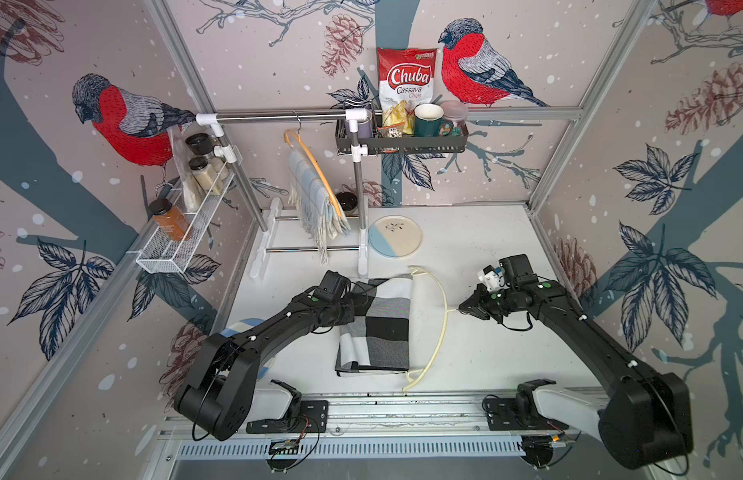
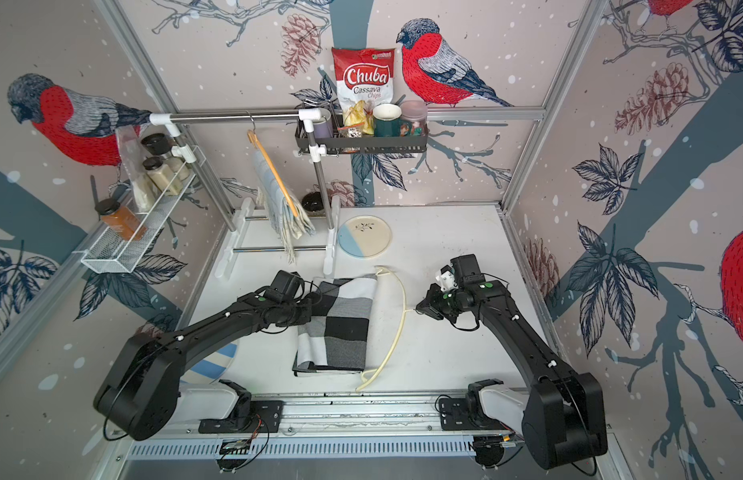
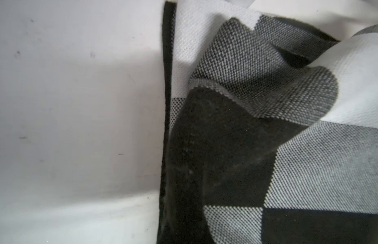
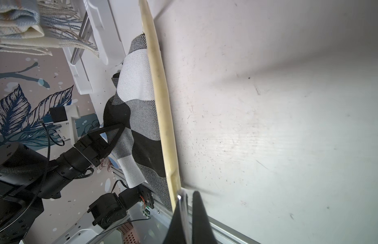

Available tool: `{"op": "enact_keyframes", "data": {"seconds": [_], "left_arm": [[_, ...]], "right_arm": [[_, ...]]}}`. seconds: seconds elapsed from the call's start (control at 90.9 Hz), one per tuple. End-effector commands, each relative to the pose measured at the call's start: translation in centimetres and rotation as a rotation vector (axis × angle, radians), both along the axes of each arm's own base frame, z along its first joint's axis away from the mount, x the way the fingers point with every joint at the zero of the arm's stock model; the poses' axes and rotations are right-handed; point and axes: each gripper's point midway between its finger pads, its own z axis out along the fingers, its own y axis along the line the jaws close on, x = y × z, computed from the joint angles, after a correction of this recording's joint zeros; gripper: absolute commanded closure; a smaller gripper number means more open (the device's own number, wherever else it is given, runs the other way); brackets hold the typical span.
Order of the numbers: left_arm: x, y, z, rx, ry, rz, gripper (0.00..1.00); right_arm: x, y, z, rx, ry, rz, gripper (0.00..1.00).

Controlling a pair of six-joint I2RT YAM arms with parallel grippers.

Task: Hang the scarf on the hanger

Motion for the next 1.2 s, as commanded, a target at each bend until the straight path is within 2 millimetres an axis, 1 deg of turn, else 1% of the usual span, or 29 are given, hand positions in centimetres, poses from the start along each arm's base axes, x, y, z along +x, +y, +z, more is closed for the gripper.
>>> {"op": "enact_keyframes", "data": {"seconds": [0.0,0.132,0.187,0.264,0.374,0.517,0.627,0.704,0.748,0.803,0.858,0.957,1.023,1.122,1.133,1.155,1.188], "left_arm": [[0.8,1.0,0.7,0.028,-0.036,0.043,1.0],[1.1,-0.6,2.3,-0.066,-0.048,0.022,1.0],[1.1,-0.7,2.7,-0.075,-0.053,0.023,1.0],[1.1,-0.6,3.2,-0.071,-0.058,0.022,1.0],[1.1,-0.9,3.9,-0.091,-0.06,0.013,1.0],[1.5,-1.7,5.6,-0.14,-0.081,0.005,1.0],[1.6,-1.6,6.5,-0.135,-0.083,0.008,1.0],[1.5,-1.2,6.7,-0.117,-0.084,0.014,1.0],[1.4,-0.7,6.3,-0.084,-0.076,0.023,1.0],[1.1,0.0,5.2,-0.05,-0.052,0.037,1.0],[0.8,0.1,3.9,-0.038,-0.021,0.045,1.0],[0.3,0.4,0.6,-0.012,0.043,0.063,1.0],[0.1,0.8,-1.5,0.019,0.074,0.075,1.0],[0.2,0.3,-3.4,0.014,0.115,0.063,1.0],[0.2,0.3,-3.5,0.011,0.116,0.063,0.99],[0.3,0.2,-3.6,0.006,0.117,0.062,0.93],[0.4,-0.1,-3.7,-0.001,0.12,0.058,0.8]], "right_arm": [[0.4,-1.4,-1.4,-0.11,0.006,-0.018,1.0],[0.6,-0.2,-2.7,-0.114,0.008,0.006,1.0],[0.6,0.3,-3.0,-0.122,0.002,0.02,1.0],[0.4,0.6,-4.3,-0.137,0.025,0.033,1.0],[0.2,0.5,-5.7,-0.158,0.044,0.044,1.0],[-0.2,-0.1,-7.6,-0.192,0.075,0.054,1.0],[-0.3,-0.3,-7.8,-0.192,0.083,0.049,1.0],[0.0,-0.8,-7.1,-0.188,0.07,0.036,1.0],[0.1,-1.0,-6.6,-0.187,0.063,0.027,1.0],[0.2,-1.1,-5.8,-0.181,0.054,0.023,1.0],[0.2,-1.2,-5.0,-0.172,0.045,0.016,1.0],[0.0,-0.8,-4.0,-0.133,0.048,0.008,1.0],[-0.1,-0.5,-2.6,-0.098,0.028,0.004,1.0],[-0.2,0.0,-0.8,-0.059,0.011,-0.001,1.0],[-0.2,0.1,-0.5,-0.055,0.009,0.0,1.0],[-0.1,0.1,0.0,-0.048,0.002,0.001,1.0],[-0.2,0.3,0.8,-0.032,-0.004,0.003,1.0]]}}
